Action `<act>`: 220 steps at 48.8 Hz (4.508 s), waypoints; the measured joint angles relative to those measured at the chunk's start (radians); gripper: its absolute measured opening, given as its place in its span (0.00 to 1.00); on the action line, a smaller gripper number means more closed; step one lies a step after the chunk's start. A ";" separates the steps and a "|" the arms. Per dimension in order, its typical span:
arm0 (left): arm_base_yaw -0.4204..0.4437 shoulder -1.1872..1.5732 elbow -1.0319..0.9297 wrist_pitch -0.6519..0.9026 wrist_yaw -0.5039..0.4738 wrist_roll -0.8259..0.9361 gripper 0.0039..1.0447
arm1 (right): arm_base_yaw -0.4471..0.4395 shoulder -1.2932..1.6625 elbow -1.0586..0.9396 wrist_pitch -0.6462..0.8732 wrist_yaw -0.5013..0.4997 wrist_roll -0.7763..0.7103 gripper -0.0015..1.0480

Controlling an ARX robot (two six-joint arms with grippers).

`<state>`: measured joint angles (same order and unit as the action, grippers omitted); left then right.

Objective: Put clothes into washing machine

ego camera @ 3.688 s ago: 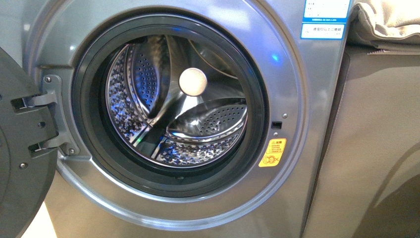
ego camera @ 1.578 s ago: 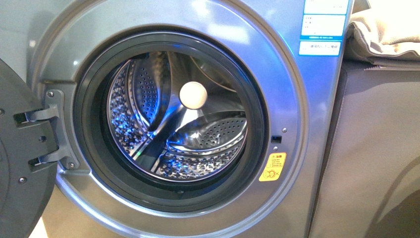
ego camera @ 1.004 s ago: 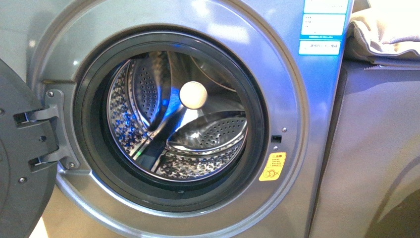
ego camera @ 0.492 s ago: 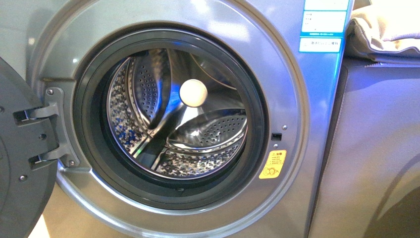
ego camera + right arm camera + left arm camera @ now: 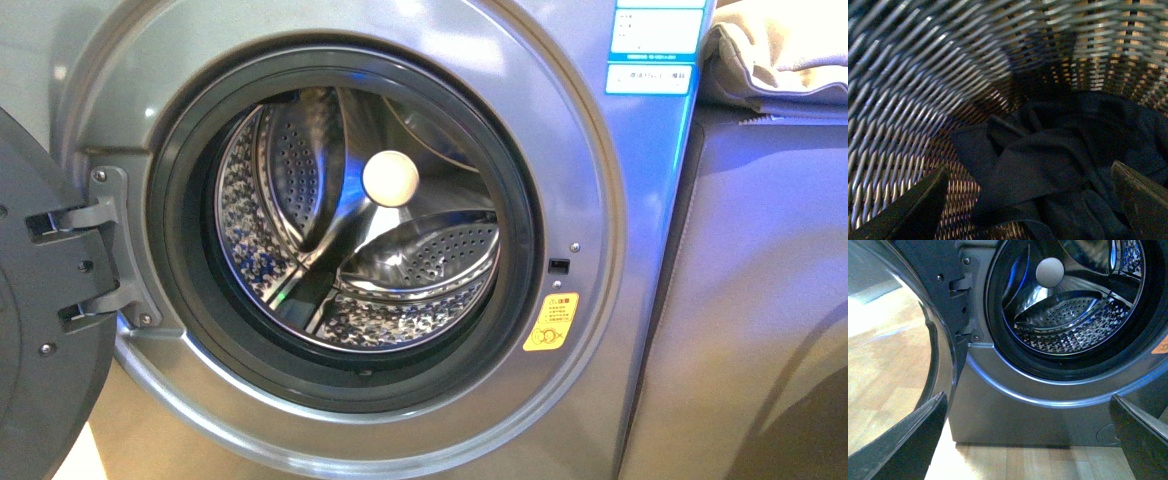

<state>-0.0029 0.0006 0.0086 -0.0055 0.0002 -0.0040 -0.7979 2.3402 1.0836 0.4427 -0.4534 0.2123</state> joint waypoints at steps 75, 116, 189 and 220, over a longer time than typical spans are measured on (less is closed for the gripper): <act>0.000 0.000 0.000 0.000 0.000 0.000 0.94 | 0.009 0.453 0.288 -0.263 0.126 0.053 0.93; 0.000 0.000 0.000 0.000 0.000 0.000 0.94 | -0.011 0.581 0.359 -0.255 0.105 0.016 0.93; 0.000 0.000 0.000 0.000 0.000 0.000 0.94 | -0.011 -0.256 -0.223 0.167 -0.151 0.071 0.03; 0.000 0.000 0.000 0.000 0.000 0.000 0.94 | 0.000 -0.907 -0.225 0.193 -0.344 0.255 0.03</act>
<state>-0.0029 0.0006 0.0086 -0.0055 0.0006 -0.0040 -0.7982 1.4330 0.8585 0.6361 -0.7979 0.4675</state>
